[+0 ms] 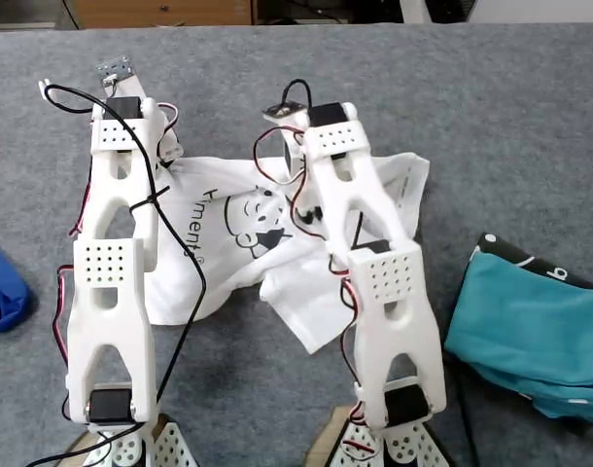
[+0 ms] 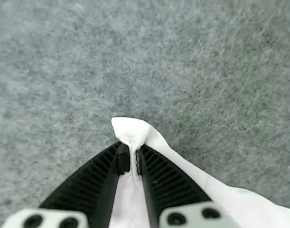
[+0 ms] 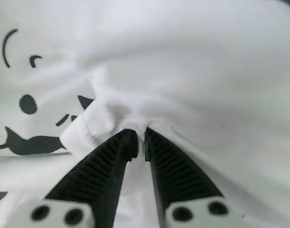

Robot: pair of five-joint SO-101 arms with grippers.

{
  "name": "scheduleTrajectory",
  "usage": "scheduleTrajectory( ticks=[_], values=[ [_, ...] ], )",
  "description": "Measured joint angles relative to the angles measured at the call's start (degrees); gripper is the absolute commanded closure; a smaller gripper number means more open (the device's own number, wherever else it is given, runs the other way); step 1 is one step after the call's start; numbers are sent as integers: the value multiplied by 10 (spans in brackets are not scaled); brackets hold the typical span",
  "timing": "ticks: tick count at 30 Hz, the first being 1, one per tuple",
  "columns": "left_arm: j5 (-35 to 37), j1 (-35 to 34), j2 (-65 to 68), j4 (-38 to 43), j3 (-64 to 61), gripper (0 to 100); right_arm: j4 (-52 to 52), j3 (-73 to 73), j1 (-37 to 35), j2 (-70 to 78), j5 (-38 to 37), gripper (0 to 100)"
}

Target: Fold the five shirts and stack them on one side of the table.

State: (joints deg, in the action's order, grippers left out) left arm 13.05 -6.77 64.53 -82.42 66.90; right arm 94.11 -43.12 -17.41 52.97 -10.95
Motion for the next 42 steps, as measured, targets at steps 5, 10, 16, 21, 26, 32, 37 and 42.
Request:
scheduleTrajectory(
  ticks=[5,10,16,21,26,32,37,42],
  values=[
    [0,0,0,0,0,981,13,-47,17,0,0,993],
    [0,0,0,0,0,981,54,-134,41,-7,0,993],
    [0,0,0,0,0,981,70,-251,72,-53,0,993],
    [0,0,1,-3,16,981,70,-315,91,-129,0,993],
    [0,0,1,-76,144,982,72,-335,89,-223,0,993],
    [0,30,-52,-166,256,982,73,-335,100,-342,0,993],
    [-1,58,-135,-178,264,982,73,-336,127,-426,0,993],
    [0,68,-262,-178,253,982,73,-340,181,-509,0,993]
  ],
)
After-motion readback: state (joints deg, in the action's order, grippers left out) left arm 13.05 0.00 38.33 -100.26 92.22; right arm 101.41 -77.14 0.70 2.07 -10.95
